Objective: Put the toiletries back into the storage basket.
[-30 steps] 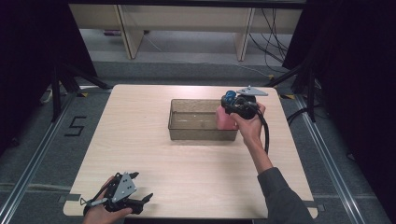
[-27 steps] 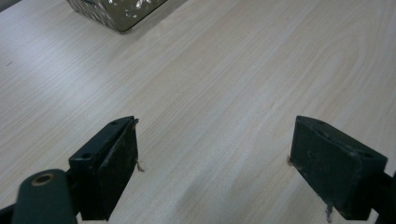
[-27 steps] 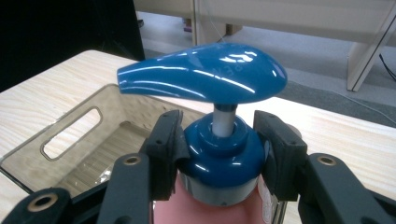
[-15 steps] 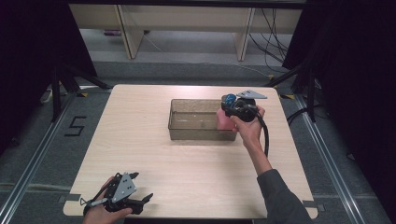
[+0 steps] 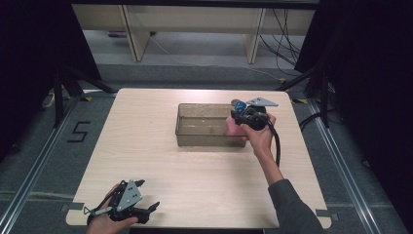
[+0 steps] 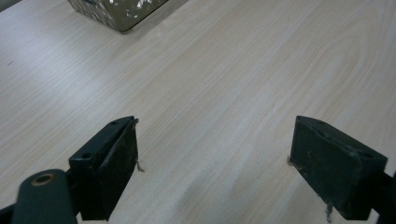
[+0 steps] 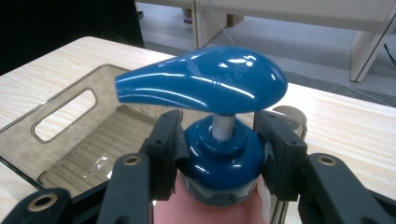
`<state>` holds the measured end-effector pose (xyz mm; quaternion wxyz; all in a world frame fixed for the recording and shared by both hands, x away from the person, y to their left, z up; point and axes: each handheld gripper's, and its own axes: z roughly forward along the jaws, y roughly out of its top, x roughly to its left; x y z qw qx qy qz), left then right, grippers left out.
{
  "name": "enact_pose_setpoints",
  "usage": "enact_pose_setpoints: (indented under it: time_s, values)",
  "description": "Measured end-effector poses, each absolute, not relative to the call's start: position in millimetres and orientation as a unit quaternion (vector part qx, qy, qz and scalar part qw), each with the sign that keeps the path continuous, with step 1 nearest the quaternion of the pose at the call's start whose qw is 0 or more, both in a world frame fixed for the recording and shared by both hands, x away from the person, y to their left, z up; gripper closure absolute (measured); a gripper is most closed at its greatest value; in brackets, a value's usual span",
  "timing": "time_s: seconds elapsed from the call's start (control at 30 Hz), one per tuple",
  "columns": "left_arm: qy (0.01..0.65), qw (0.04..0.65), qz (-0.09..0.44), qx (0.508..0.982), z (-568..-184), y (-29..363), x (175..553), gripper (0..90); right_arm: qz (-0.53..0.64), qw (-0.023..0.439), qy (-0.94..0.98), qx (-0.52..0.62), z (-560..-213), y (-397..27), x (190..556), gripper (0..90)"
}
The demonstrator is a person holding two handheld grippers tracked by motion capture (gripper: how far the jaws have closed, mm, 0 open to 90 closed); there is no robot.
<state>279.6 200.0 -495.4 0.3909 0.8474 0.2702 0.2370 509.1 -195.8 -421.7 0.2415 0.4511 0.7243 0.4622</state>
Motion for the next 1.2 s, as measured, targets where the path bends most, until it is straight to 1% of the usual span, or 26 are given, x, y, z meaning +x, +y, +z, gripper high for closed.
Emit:
enact_pose_setpoints:
  time_s: [0.03, 0.1, 0.13, 0.23, 0.3, 0.33, 0.37, 0.4, 0.47, 0.53, 0.57, 0.6, 0.63, 0.7, 0.73, 0.77, 0.8, 0.83, 0.93, 0.97, 1.13, 1.17, 1.2]
  values:
    - [0.268, 0.381, 0.244, 0.850, -495, 201, 280, 14.8, 0.461, 0.240, 0.725, 0.453, -423, -196, 509, 53.8]
    - [0.269, 0.389, 0.241, 0.847, -495, 200, 280, 14.8, 0.457, 0.250, 0.728, 0.446, -424, -197, 509, 53.8]
    - [0.269, 0.390, 0.240, 0.847, -495, 200, 280, 14.8, 0.460, 0.239, 0.726, 0.452, -426, -197, 508, 53.8]
    - [0.266, 0.379, 0.236, 0.854, -494, 201, 280, 14.8, 0.459, 0.234, 0.725, 0.458, -428, -197, 507, 53.8]
    - [0.262, 0.380, 0.236, 0.855, -494, 202, 281, 14.8, 0.459, 0.234, 0.725, 0.457, -429, -197, 506, 53.8]
    - [0.265, 0.380, 0.237, 0.854, -494, 201, 280, 14.8, 0.454, 0.250, 0.732, 0.443, -429, -200, 507, 53.8]
    - [0.270, 0.389, 0.232, 0.850, -495, 200, 280, 14.8, 0.455, 0.244, 0.730, 0.448, -430, -199, 507, 53.8]
    - [0.264, 0.380, 0.233, 0.855, -494, 201, 280, 14.8, 0.457, 0.241, 0.730, 0.447, -430, -199, 507, 53.8]
    - [0.265, 0.379, 0.239, 0.854, -494, 201, 281, 14.8, 0.458, 0.244, 0.732, 0.442, -430, -198, 506, 53.6]
    - [0.269, 0.388, 0.232, 0.850, -495, 200, 279, 14.8, 0.458, 0.243, 0.736, 0.436, -431, -196, 505, 53.1]
    - [0.264, 0.378, 0.236, 0.856, -494, 201, 280, 14.8, 0.459, 0.238, 0.736, 0.437, -431, -196, 505, 52.1]
    - [0.263, 0.378, 0.237, 0.855, -494, 201, 280, 14.8, 0.468, 0.239, 0.731, 0.434, -431, -196, 505, 48.1]
    - [0.270, 0.391, 0.239, 0.847, -495, 199, 280, 14.8, 0.475, 0.230, 0.725, 0.443, -430, -196, 504, 43.1]
    - [0.269, 0.389, 0.232, 0.850, -495, 200, 280, 14.8, 0.486, 0.229, 0.710, 0.455, -428, -198, 502, 35.4]
    - [0.263, 0.380, 0.233, 0.856, -494, 201, 280, 14.8, 0.494, 0.223, 0.702, 0.463, -427, -198, 499, 34.1]
    - [0.265, 0.382, 0.238, 0.853, -495, 200, 280, 14.8, 0.501, 0.229, 0.701, 0.453, -428, -199, 499, 33.2]
    - [0.264, 0.379, 0.237, 0.854, -495, 200, 279, 14.8, 0.492, 0.226, 0.704, 0.460, -427, -199, 497, 31.1]
    - [0.264, 0.384, 0.235, 0.853, -495, 200, 279, 14.9, 0.491, 0.233, 0.703, 0.458, -426, -199, 496, 30.4]
    - [0.260, 0.383, 0.235, 0.855, -493, 201, 279, 14.8, 0.494, 0.230, 0.703, 0.457, -425, -200, 496, 29.3]
    - [0.268, 0.392, 0.233, 0.848, -494, 200, 279, 14.8, 0.495, 0.232, 0.698, 0.462, -425, -200, 496, 28.7]
    - [0.264, 0.386, 0.239, 0.851, -492, 201, 279, 14.8, 0.498, 0.229, 0.698, 0.461, -426, -201, 495, 28.4]
    - [0.264, 0.388, 0.238, 0.850, -493, 201, 278, 14.8, 0.493, 0.241, 0.699, 0.458, -425, -203, 495, 28.4]
    - [0.264, 0.386, 0.238, 0.851, -492, 201, 278, 14.8, 0.495, 0.243, 0.699, 0.456, -425, -203, 495, 28.4]
